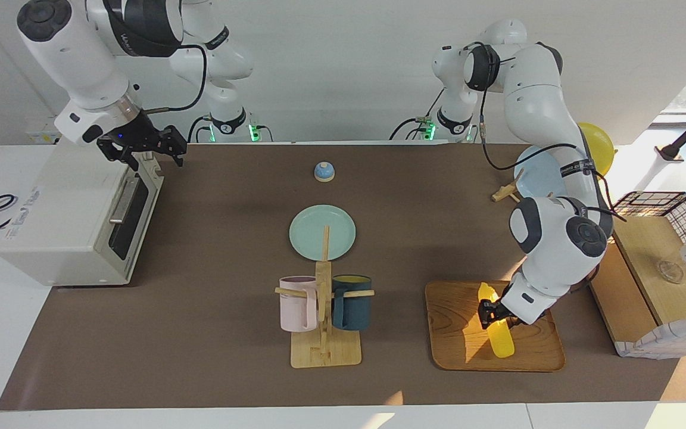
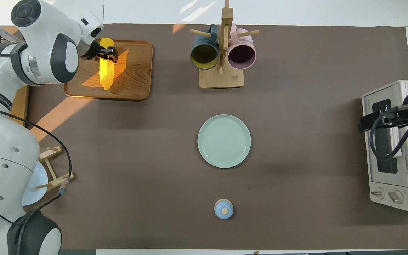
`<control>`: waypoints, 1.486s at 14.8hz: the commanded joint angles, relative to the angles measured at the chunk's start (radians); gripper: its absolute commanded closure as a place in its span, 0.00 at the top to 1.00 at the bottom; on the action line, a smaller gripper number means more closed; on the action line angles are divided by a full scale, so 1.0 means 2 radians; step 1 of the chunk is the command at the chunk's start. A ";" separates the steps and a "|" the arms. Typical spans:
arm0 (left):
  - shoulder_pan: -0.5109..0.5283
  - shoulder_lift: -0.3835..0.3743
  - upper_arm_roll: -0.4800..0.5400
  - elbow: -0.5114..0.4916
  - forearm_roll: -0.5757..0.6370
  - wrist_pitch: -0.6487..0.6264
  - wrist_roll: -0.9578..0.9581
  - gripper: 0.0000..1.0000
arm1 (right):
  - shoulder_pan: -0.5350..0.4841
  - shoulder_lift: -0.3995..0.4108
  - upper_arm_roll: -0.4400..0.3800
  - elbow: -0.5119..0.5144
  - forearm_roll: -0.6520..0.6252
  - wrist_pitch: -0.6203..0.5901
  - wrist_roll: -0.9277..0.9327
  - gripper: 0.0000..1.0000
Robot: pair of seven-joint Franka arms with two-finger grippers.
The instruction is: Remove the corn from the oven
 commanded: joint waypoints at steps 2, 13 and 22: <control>0.004 0.006 -0.003 -0.004 0.018 0.016 0.008 0.00 | 0.006 0.011 -0.003 0.015 0.000 -0.005 0.009 1.00; 0.004 -0.036 -0.002 -0.006 0.031 -0.010 0.011 1.00 | -0.005 0.012 -0.004 0.011 -0.014 0.002 0.009 1.00; 0.007 -0.215 0.008 -0.130 0.031 -0.088 0.008 1.00 | -0.001 0.011 -0.002 0.014 -0.012 0.002 0.009 1.00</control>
